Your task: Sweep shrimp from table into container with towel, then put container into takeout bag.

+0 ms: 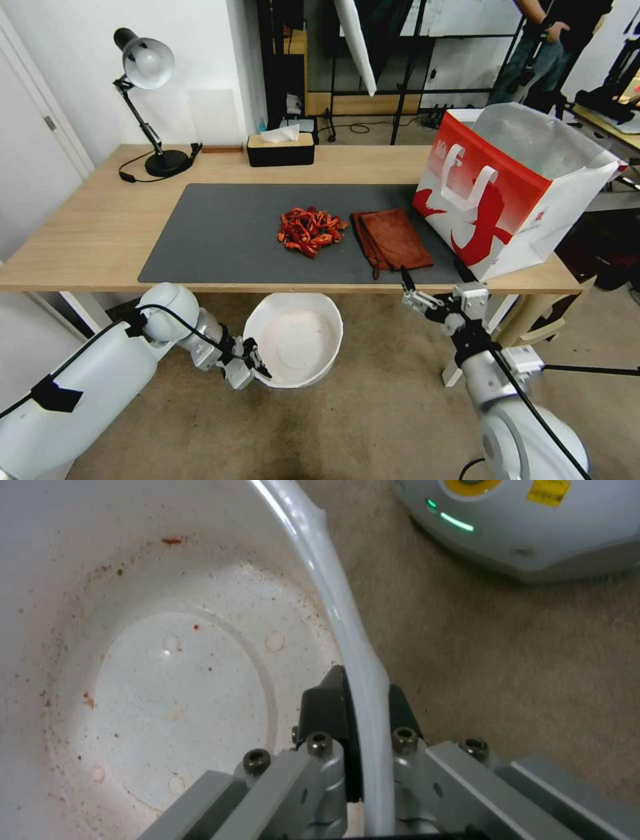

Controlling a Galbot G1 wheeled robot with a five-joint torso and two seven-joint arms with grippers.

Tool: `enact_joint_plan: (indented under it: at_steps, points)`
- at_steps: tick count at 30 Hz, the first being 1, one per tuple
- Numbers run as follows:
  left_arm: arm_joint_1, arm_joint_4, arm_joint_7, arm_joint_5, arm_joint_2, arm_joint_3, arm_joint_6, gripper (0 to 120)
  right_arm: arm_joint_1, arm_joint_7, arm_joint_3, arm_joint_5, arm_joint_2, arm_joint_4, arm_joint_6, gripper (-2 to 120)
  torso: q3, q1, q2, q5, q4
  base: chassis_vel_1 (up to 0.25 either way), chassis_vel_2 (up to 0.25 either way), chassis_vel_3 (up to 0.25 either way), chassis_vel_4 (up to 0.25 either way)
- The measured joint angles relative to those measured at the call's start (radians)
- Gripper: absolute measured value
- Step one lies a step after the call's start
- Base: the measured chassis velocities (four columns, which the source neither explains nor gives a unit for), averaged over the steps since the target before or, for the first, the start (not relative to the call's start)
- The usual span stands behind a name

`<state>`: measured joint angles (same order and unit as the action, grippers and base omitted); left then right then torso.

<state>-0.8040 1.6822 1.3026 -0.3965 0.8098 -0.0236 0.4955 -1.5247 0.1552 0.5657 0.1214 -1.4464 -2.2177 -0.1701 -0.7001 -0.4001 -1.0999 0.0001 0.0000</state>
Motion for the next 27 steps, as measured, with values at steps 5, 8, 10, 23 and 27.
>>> enact_joint_plan:
  at_steps: [5,8,10,23,27]
  points:
    - [0.031,-0.035,-0.010,-0.010,0.013,-0.020,0.003,0,0.078,-0.024,-0.023,0.051,0.050,0.080,-0.014,100,0.000,0.000,0.000,0.0001,-0.0001,0.000,0.000,0.000,0.000]
    - [0.042,-0.045,-0.010,-0.017,0.017,-0.025,0.006,0,0.106,-0.036,-0.031,0.057,0.069,0.103,-0.027,100,0.000,0.000,0.000,0.0000,0.0000,0.000,0.000,0.000,0.000]
    - [0.056,-0.049,-0.010,-0.029,0.021,-0.034,0.009,0,0.151,-0.053,-0.044,0.074,0.104,0.132,-0.056,100,0.000,0.000,0.000,0.0000,-0.0001,0.000,0.000,0.000,0.000]
    - [0.111,-0.058,0.013,-0.063,0.027,-0.073,0.020,0,0.451,-0.230,-0.176,0.233,0.187,0.293,-0.303,100,0.000,0.000,0.000,-0.0001,-0.0002,0.000,0.000,0.000,0.000]
    - [0.111,-0.058,0.013,-0.065,0.028,-0.073,0.023,0,0.488,-0.273,-0.202,0.250,0.185,0.315,-0.348,100,0.000,0.000,0.000,-0.0003,0.0001,0.000,0.000,0.000,0.000]
